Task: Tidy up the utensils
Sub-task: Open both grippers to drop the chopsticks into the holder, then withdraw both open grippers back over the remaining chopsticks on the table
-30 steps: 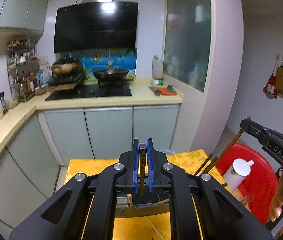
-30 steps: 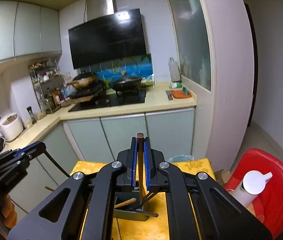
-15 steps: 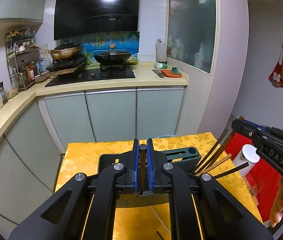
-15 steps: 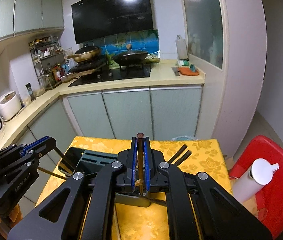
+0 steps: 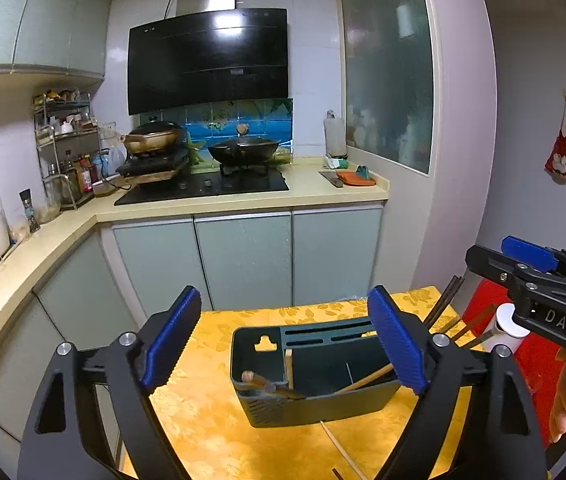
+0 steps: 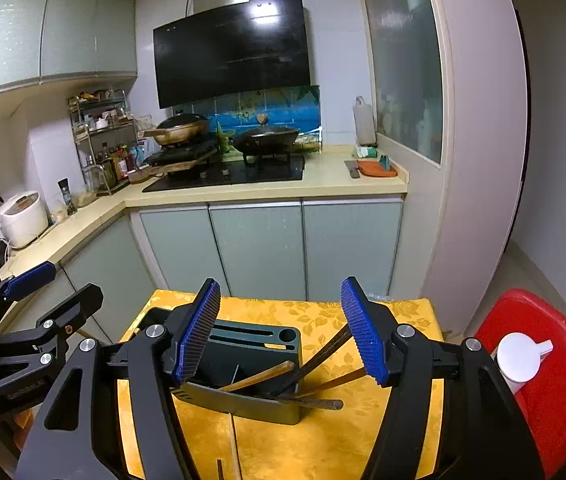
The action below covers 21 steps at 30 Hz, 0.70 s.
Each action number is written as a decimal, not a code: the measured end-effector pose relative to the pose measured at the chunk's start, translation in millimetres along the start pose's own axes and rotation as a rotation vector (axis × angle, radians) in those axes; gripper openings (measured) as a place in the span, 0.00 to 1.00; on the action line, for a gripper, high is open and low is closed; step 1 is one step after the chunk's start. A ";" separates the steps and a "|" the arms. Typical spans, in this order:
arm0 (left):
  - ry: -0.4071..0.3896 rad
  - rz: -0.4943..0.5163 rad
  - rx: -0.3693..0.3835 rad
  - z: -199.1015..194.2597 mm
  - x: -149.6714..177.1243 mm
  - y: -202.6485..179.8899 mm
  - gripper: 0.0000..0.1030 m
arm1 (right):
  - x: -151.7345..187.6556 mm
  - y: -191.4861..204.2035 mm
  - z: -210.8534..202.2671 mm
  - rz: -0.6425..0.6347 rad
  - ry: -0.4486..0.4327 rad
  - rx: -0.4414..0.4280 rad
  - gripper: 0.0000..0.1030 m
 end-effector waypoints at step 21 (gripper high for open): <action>0.048 -0.024 -0.096 -29.0 93.9 1.3 0.82 | 75.3 -25.8 -56.3 0.019 -0.105 -0.025 0.68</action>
Point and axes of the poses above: each gripper's, at about its wrist camera, not at the fingertips, and z roughly the way its jaws point, y to its left, x to its underside, the point moved 5 cm from there along z, roughly the way its jaws point, and after that the axes turned 10 degrees about z, right-handed, at the moved point
